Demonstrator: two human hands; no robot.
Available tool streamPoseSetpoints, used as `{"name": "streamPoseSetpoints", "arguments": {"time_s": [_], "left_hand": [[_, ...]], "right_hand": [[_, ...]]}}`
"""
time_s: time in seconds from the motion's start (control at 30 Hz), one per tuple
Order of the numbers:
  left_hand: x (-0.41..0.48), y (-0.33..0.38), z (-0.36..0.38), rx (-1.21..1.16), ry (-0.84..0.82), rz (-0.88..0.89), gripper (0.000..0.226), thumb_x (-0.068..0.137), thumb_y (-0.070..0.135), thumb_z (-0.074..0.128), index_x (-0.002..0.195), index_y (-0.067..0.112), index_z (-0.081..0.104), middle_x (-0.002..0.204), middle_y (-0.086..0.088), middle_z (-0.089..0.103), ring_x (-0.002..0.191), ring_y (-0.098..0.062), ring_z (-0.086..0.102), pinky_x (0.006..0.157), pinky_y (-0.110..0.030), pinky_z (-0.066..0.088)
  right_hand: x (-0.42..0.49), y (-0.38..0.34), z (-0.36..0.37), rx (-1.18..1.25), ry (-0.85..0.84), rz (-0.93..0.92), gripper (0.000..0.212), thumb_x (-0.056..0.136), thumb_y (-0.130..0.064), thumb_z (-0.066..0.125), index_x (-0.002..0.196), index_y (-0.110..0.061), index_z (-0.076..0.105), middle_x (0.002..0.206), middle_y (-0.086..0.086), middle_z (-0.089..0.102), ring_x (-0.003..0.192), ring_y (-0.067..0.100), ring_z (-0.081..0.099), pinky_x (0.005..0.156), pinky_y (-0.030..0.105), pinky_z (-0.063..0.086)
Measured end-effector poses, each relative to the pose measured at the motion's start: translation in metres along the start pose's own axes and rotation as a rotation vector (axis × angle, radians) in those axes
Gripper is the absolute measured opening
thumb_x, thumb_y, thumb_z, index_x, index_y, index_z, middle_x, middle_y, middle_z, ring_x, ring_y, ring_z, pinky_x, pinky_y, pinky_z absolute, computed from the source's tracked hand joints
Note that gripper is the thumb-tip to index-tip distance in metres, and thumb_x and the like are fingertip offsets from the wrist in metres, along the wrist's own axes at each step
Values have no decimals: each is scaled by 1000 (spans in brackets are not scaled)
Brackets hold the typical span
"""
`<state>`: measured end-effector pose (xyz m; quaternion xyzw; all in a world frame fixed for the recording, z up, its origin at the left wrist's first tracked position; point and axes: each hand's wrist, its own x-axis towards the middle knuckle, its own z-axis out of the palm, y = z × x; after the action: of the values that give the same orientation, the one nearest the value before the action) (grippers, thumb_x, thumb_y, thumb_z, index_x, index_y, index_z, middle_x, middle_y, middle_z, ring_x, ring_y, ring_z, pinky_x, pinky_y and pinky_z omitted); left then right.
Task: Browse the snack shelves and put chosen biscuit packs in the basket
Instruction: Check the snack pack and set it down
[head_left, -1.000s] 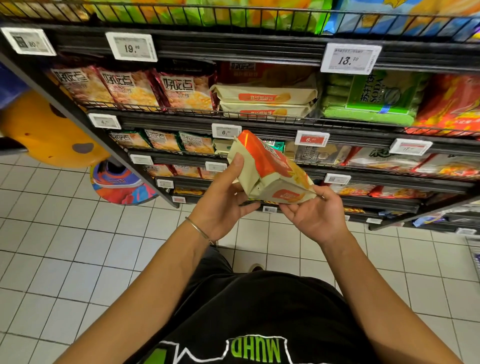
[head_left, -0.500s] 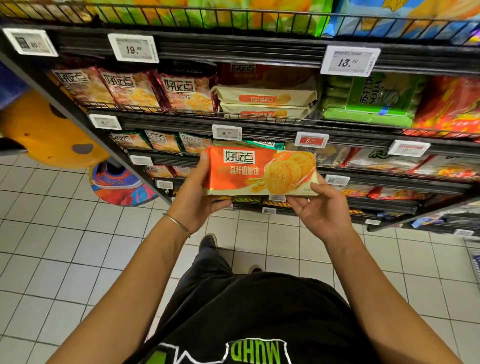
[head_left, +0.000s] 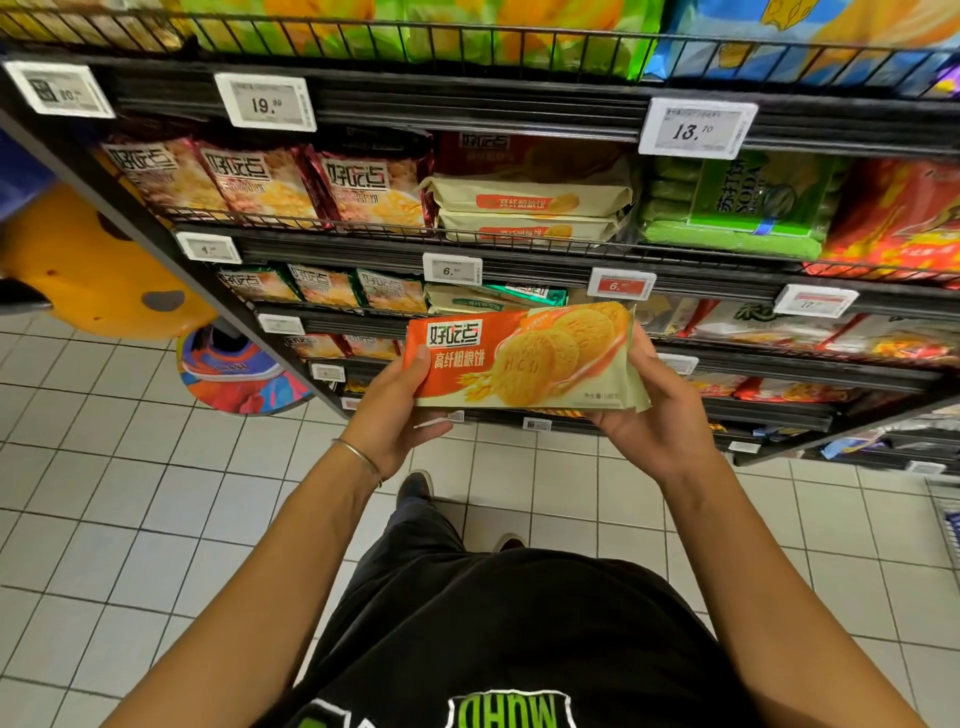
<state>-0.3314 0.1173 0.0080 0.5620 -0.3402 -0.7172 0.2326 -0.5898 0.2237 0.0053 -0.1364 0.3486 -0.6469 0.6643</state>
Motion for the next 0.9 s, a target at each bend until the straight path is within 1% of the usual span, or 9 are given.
{"name": "streamPoseSetpoints", "arguments": {"time_s": [0.1,0.17,0.3,0.43,0.53,0.63,0.77,0.83,0.9], "left_hand": [[0,-2,-1,36,-87,-136,42,97,62,54,128,34,60,108,-1,79,92,-28,78,60,-31,63],[0,-5,-4,50,-170,-249,54,92,66,57,124,24,66,111,-10,78,86,-30,79,58,-32,64],[1,-8,-14,-101,-338,-365,77,85,76,51,119,12,77,121,-23,72,81,-31,79,60,-37,65],[1,-11,-22,-226,-433,-362,85,86,81,41,122,13,75,113,-22,74,77,-28,78,61,-36,63],[-1,-11,-23,-246,-454,-336,78,88,75,45,125,13,73,102,-21,76,75,-28,78,61,-36,63],[-3,-11,-23,-261,-445,-337,75,91,75,44,126,13,70,93,-18,75,73,-27,77,60,-35,63],[-4,-12,-22,-283,-455,-315,86,90,82,40,142,17,60,107,-13,69,78,-27,77,64,-33,62],[-5,-14,-20,-302,-461,-299,86,91,83,36,144,19,59,115,-13,64,82,-25,76,69,-33,62],[-7,-14,-19,-331,-447,-288,82,91,83,36,135,22,68,118,-13,61,86,-24,75,73,-32,61]], "right_hand": [[1,-10,16,-58,-78,16,74,85,-32,81,150,-18,48,136,12,63,121,31,64,97,48,57],[1,-16,24,-120,-69,32,78,86,-36,80,150,-11,43,133,15,62,121,33,62,98,49,54],[6,-25,29,-277,8,-11,35,98,-36,55,128,-19,52,127,16,58,114,36,55,84,48,47],[6,-27,25,-259,47,-19,39,102,-40,52,136,-20,50,124,16,59,94,28,68,71,37,60],[6,-24,22,-225,61,-31,42,108,-38,47,145,-19,45,116,14,64,81,24,72,59,30,62],[5,-20,22,-188,82,-24,41,108,-39,46,144,-21,46,114,13,64,78,23,74,58,29,62],[4,-16,22,-129,141,31,70,98,-45,56,156,-10,39,109,12,67,74,21,74,59,29,62],[4,-13,19,-114,174,61,65,102,-45,53,156,-10,41,103,13,68,72,21,73,59,29,62],[4,-10,17,-102,203,96,60,106,-44,48,153,-8,46,100,13,70,76,24,71,62,31,63]]}}
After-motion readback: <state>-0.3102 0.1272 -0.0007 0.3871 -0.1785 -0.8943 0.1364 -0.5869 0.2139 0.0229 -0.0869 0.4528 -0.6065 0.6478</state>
